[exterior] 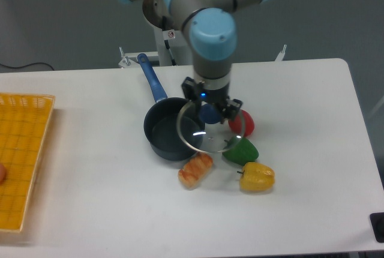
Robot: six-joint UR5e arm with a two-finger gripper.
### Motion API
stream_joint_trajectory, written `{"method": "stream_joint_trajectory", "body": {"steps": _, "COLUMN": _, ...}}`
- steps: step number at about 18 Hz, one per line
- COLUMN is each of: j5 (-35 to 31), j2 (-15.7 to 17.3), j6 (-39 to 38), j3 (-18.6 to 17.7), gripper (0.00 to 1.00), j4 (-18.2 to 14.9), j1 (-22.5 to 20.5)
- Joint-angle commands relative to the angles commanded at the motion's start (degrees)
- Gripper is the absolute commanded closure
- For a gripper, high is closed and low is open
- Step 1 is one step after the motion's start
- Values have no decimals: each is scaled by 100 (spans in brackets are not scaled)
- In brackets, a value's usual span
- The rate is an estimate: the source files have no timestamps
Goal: Open the lid
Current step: 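Lift the glass lid off the saucepan and carry it toward the peppers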
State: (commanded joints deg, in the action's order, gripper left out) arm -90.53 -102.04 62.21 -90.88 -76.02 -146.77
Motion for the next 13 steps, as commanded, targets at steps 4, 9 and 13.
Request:
{"method": "stream_joint_trajectory", "body": {"steps": 4, "j5": -9, "j2": -105, "j6": 308, "j3": 132, "gripper": 39, "j4": -9, "j1": -123}}
{"method": "stream_joint_trajectory", "body": {"steps": 9, "j5": -9, "j2": -272, "j6": 458, "j3": 299, "gripper": 40, "j4": 17, "j1": -203}}
{"method": "stream_joint_trajectory", "body": {"steps": 13, "j5": -9, "j2": -334, "j6": 634, "j3": 299, "gripper": 40, "j4": 35, "j1": -308}}
